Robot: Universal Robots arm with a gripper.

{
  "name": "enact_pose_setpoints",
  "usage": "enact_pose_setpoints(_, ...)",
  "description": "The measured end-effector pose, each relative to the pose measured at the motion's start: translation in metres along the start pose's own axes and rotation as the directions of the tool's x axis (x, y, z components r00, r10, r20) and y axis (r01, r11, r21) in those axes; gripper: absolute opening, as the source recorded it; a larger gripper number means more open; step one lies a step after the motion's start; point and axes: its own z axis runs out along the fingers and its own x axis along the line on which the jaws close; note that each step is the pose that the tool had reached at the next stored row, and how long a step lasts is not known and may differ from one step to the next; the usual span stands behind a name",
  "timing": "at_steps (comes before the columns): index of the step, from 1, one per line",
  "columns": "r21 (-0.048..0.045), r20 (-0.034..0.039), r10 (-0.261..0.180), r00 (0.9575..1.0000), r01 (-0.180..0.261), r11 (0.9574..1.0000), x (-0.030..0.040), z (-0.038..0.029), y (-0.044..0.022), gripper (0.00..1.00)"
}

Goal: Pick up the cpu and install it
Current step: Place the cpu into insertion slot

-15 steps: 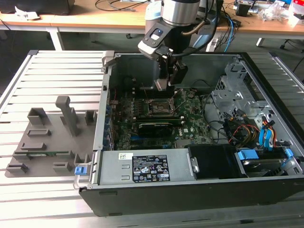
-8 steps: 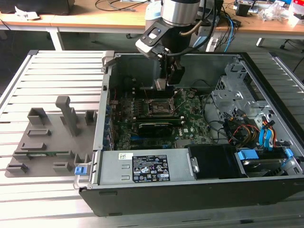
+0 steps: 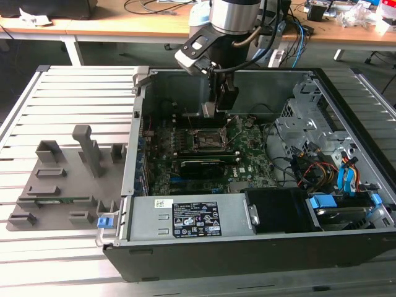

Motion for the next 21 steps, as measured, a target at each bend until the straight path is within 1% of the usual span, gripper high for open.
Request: enact_pose_setpoints(21, 0.0, 0.0, 0.0, 1.0, 0.0, 1.0, 0.0001, 0.0059, 0.0002, 0.55)
